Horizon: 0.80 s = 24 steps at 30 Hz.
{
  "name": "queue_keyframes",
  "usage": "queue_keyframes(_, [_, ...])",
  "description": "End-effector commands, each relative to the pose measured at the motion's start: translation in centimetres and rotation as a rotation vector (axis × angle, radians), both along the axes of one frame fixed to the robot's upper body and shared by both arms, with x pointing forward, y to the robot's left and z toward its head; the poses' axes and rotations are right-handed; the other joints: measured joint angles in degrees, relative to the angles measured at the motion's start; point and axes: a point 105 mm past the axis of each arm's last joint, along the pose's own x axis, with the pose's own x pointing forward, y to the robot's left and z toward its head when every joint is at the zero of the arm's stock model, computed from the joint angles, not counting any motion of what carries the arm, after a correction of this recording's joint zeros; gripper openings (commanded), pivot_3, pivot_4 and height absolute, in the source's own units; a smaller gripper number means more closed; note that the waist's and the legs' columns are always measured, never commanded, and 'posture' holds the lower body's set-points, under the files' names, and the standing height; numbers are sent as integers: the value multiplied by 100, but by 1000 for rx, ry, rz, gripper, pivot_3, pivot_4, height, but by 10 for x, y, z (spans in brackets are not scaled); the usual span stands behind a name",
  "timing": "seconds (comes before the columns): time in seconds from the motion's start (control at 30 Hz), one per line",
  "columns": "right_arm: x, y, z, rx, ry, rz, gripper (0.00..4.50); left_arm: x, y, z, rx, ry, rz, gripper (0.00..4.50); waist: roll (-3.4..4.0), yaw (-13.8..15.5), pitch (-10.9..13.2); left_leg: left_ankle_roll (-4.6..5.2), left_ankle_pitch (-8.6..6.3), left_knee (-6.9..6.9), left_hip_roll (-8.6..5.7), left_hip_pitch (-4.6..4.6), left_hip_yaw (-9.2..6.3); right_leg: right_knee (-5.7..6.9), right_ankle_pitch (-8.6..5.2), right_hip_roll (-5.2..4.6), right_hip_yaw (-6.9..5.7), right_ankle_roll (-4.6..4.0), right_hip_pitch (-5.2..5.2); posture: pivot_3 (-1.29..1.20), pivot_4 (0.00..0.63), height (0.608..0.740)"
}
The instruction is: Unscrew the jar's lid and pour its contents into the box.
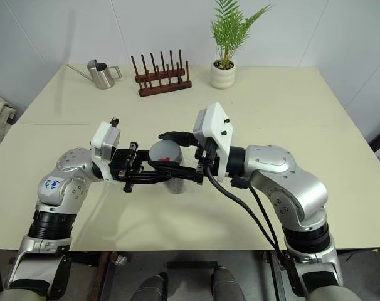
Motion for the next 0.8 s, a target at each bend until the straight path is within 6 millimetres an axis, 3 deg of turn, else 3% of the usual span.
queue_keyframes(0.03, [-31,15,-3,-22,-15,205,2552,5,4,11,-19,-25,22,1849,0,0,0,0,0,0,0,0,0,0,0,0,0,0,0,0,150,740])
queue_keyframes(0.27, [-25,16,-3,-16,-14,163,2552,5,3,9,17,-45,10,1849,0,5,0,0,0,0,0,-1,-1,-1,0,-1,0,0,0,0,150,740])
queue_keyframes(0.47, [-17,17,-3,-19,-19,111,4463,2,2,4,63,-71,-4,1849,0,0,0,0,0,0,0,0,-1,2,0,0,0,0,0,0,150,740])
queue_keyframes(0.8, [-8,19,5,-2,-49,62,4463,1,1,1,85,-96,-10,1849,0,4,0,0,0,1,0,0,-1,2,0,0,0,0,0,0,150,740])
